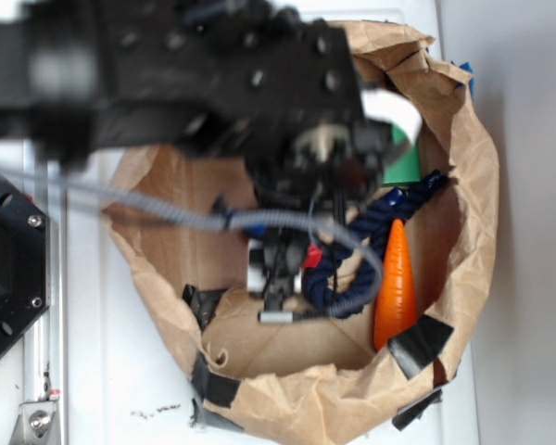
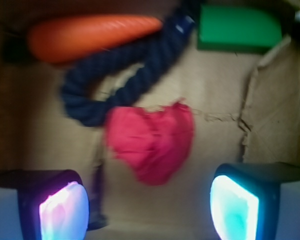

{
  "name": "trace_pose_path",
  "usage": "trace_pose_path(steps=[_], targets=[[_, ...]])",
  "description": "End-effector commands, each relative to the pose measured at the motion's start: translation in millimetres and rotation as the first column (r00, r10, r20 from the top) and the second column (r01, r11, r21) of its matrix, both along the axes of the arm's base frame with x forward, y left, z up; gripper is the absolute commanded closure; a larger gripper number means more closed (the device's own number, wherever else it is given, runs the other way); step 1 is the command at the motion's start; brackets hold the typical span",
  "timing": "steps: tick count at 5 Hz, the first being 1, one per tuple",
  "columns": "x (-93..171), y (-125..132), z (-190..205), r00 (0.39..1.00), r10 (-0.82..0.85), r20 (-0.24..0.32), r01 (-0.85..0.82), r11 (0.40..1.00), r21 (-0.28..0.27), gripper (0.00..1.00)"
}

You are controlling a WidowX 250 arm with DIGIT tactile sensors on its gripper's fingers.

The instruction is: Grab the red paper.

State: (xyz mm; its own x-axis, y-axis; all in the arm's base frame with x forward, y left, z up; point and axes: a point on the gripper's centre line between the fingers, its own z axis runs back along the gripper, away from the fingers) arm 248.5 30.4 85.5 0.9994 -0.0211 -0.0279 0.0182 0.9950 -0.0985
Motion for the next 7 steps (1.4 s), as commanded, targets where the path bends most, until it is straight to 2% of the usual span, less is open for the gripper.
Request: trace_pose_path(steps=[1, 3, 4, 6, 7], targets=[[14, -5, -44, 0.994, -0.100, 0.050, 0.101, 0.995, -0.015, 0.00], [34, -15, -32, 0.991, -0.106, 0.082, 0.110, 0.993, -0.039, 0.00], [31, -12, -32, 0.993, -0.080, 0.089, 0.084, 0.996, -0.034, 1.00], [26, -9, -21, 0.994, -0.058, 0.095, 0.061, 0.997, -0.037, 1.00], [18, -2, -2, 0.995, -0.037, 0.093, 0.041, 0.998, -0.041, 1.00]])
